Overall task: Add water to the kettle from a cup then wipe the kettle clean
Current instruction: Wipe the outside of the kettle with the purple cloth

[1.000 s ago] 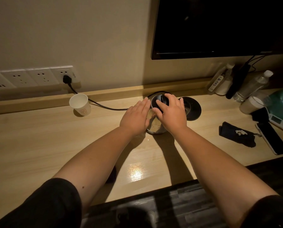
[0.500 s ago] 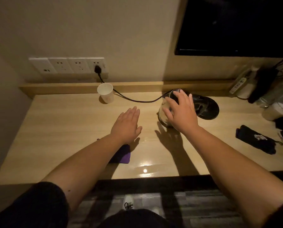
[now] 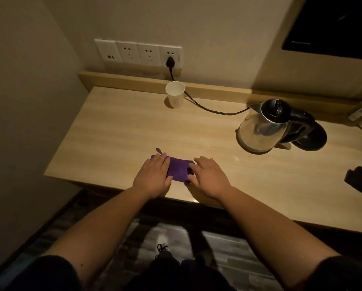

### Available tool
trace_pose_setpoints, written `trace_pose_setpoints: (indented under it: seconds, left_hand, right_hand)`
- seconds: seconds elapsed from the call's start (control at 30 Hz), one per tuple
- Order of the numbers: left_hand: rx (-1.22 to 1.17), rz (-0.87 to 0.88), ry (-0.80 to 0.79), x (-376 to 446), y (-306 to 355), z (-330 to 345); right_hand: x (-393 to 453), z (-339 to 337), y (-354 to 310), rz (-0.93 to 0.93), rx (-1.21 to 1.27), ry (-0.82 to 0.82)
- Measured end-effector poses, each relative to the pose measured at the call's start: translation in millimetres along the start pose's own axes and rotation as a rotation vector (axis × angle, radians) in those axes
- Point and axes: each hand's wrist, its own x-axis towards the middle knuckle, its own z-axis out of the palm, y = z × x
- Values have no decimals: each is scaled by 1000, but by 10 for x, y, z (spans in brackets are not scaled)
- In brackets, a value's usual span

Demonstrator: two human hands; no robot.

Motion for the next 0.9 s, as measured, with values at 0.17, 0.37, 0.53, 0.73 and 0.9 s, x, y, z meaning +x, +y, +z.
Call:
trace_pose_setpoints:
  seconds: [0.17, 0.37, 0.53, 0.73, 0.9]
  left_hand:
    - [7, 64, 5, 171, -82, 142]
    - [52, 225, 2, 434, -252, 246]
    - [36, 378, 3, 481, -255, 392]
    - [97, 413, 82, 398, -291, 543]
    - [146, 446, 109, 259, -266, 561]
  right_hand:
    - [91, 181, -149, 6, 1, -1]
    - [237, 383, -216, 69, 15, 27]
    - [267, 493, -186, 89, 49, -5]
    - [188, 606, -229, 99, 82, -18]
    - [45, 630, -323, 64, 103, -10]
